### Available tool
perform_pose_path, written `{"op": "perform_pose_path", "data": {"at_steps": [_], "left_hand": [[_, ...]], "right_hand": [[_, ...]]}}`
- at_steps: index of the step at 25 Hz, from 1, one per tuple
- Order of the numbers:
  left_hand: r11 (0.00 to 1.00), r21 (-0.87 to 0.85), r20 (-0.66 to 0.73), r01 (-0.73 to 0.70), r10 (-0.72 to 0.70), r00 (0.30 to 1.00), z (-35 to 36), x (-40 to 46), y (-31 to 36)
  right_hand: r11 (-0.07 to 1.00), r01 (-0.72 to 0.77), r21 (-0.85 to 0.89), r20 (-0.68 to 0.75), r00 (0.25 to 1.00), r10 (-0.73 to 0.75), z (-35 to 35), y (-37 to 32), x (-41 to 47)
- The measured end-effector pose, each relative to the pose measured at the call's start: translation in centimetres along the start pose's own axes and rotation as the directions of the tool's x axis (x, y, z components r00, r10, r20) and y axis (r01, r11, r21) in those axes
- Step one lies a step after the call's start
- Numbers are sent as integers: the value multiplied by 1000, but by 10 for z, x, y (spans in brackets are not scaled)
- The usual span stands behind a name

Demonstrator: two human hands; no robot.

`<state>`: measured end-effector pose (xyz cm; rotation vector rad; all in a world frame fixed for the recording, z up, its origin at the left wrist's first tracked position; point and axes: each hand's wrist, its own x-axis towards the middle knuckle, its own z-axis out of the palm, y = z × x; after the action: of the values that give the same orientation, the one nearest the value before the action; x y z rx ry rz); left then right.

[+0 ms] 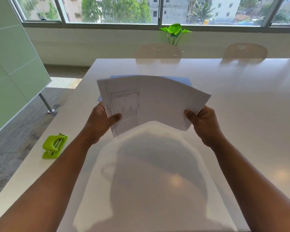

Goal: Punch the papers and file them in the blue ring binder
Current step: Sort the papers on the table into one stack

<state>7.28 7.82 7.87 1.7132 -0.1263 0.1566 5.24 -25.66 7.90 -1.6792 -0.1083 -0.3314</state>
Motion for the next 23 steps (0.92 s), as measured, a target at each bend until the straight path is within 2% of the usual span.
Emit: {"op": "perform_pose_path", "data": {"at_steps": [3, 6, 11, 16, 20, 23], "left_hand": [[996, -71, -9, 56, -57, 998, 9, -3, -15], [995, -55, -57, 88, -91, 994, 20, -8, -21], [997, -33, -166, -72, 65, 984, 30, -15, -8], [999, -54, -158, 10, -18, 987, 40, -31, -28], [996, -83, -161, -30, 16, 987, 37, -30, -29], [995, -95, -139, 12, -25, 990, 39, -30, -35]], "right_hand": [[999, -47, 3, 32, 998, 47, 6, 12, -4], [995, -86, 57, 47, 995, 84, 16, 17, -11], [972, -78, 220, 11, 997, 77, 22, 10, -13], [963, -195, 184, 39, 981, 191, 32, 37, -29], [967, -181, 178, 44, 983, 175, 29, 35, -25], [966, -200, 161, 61, 979, 193, 32, 40, -30]]}}
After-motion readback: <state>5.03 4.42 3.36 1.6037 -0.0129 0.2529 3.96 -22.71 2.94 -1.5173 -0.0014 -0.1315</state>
